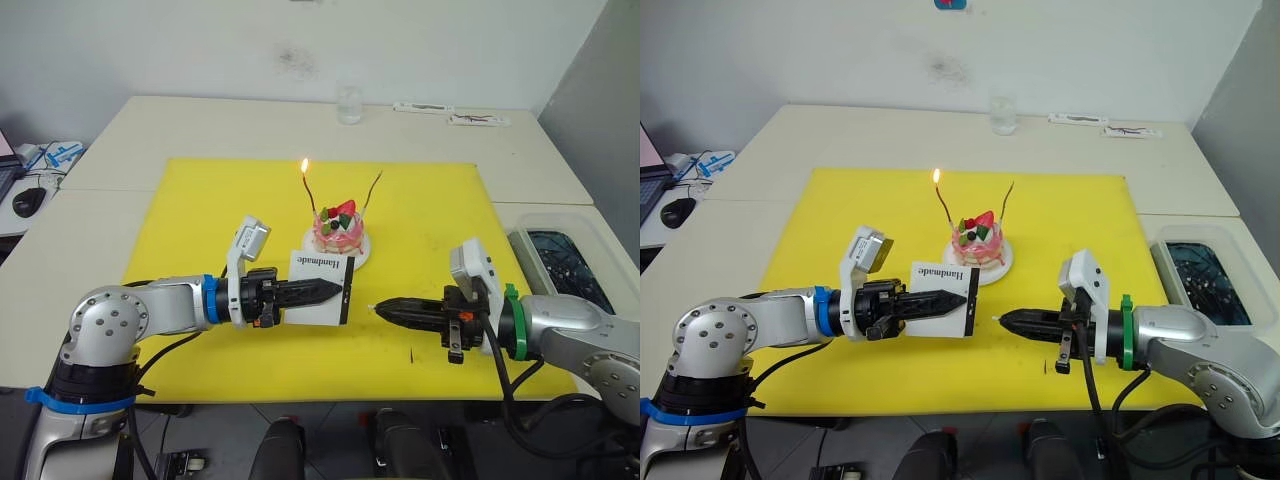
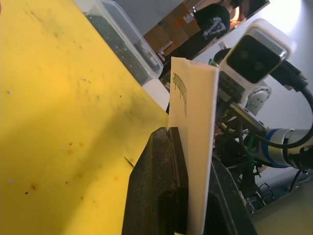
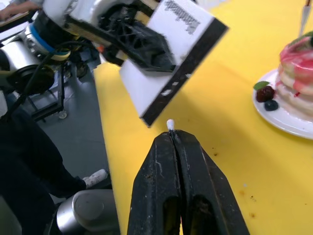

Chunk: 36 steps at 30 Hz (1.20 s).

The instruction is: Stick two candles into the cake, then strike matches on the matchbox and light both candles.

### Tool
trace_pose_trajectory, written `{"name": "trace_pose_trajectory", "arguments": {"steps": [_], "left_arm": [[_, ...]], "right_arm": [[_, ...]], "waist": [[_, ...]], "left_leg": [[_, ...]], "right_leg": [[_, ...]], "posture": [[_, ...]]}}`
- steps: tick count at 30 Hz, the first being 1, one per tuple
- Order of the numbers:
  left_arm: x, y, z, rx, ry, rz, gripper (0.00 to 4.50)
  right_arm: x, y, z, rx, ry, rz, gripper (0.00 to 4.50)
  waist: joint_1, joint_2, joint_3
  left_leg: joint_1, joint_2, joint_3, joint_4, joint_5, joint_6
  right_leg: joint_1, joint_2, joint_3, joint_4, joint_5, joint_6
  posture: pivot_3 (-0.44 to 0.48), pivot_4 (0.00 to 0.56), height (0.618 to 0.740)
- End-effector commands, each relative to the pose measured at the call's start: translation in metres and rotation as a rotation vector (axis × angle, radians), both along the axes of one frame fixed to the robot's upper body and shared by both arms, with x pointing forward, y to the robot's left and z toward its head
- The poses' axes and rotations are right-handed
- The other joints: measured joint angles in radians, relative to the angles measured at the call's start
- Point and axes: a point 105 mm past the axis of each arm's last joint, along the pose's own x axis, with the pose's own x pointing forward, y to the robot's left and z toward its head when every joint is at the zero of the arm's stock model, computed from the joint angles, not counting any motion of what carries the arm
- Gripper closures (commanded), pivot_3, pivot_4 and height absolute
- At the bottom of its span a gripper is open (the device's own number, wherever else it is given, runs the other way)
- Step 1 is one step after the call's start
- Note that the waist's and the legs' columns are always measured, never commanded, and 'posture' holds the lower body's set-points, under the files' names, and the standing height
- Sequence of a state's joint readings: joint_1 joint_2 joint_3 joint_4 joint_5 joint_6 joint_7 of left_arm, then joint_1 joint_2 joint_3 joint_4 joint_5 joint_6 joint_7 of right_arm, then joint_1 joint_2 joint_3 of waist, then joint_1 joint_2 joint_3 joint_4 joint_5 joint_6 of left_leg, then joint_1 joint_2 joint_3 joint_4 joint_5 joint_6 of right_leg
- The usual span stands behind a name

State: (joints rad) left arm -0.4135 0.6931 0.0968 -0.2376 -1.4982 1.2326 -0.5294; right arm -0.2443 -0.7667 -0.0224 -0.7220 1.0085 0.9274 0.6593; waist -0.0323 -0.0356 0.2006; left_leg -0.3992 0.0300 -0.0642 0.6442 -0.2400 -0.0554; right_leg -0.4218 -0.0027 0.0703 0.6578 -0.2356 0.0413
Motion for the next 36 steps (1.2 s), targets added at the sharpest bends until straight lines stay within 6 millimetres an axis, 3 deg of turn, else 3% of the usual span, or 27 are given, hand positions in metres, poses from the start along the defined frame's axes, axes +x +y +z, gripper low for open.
{"name": "trace_pose_trajectory", "arguments": {"steps": [1, 12, 17, 24, 36], "left_arm": [[0.001, 0.000, 0.005, -0.019, -0.028, 0.001, 4.50], [0.000, -0.001, 0.003, -0.026, -0.026, 0.003, 4.50], [0.001, -0.001, 0.003, -0.027, -0.023, 0.008, 4.50], [0.003, -0.003, 0.004, -0.042, -0.020, 0.022, 4.50], [0.000, -0.006, 0.011, -0.063, -0.023, -0.012, 4.50]], "right_arm": [[-0.005, 0.006, 0.015, 0.017, -0.079, 0.034, 4.48], [0.014, 0.018, 0.031, -0.013, -0.271, -0.007, 4.48], [0.012, 0.018, 0.029, -0.035, -0.291, 0.013, 4.48], [-0.003, 0.022, 0.017, -0.038, -0.206, 0.079, 4.48], [0.006, 0.020, -0.003, -0.037, -0.023, 0.021, 4.48]], "waist": [[0.000, 0.000, 0.000], [0.000, 0.000, 0.000], [0.000, 0.000, 0.000], [0.000, 0.000, 0.000], [0.000, 0.000, 0.000]], "left_leg": [[0.000, 0.000, 0.000, 0.000, 0.000, 0.000], [-0.001, 0.000, 0.000, 0.000, 0.000, 0.000], [-0.001, 0.000, 0.000, 0.000, 0.000, 0.000], [0.000, 0.000, 0.000, 0.000, 0.000, 0.000], [0.000, 0.000, 0.000, 0.000, 0.000, 0.000]], "right_leg": [[0.000, 0.000, 0.000, 0.000, 0.000, 0.000], [0.000, 0.000, 0.000, -0.001, 0.000, 0.000], [0.000, 0.000, 0.000, -0.001, 0.000, 0.000], [0.000, 0.000, 0.000, -0.001, 0.000, 0.000], [0.000, 0.000, 0.000, 0.000, 0.000, 0.000]], "posture": [[0.000, 0.150, 0.740], [0.000, 0.150, 0.740], [0.000, 0.150, 0.740], [0.000, 0.150, 0.740], [0.000, 0.150, 0.740]]}}
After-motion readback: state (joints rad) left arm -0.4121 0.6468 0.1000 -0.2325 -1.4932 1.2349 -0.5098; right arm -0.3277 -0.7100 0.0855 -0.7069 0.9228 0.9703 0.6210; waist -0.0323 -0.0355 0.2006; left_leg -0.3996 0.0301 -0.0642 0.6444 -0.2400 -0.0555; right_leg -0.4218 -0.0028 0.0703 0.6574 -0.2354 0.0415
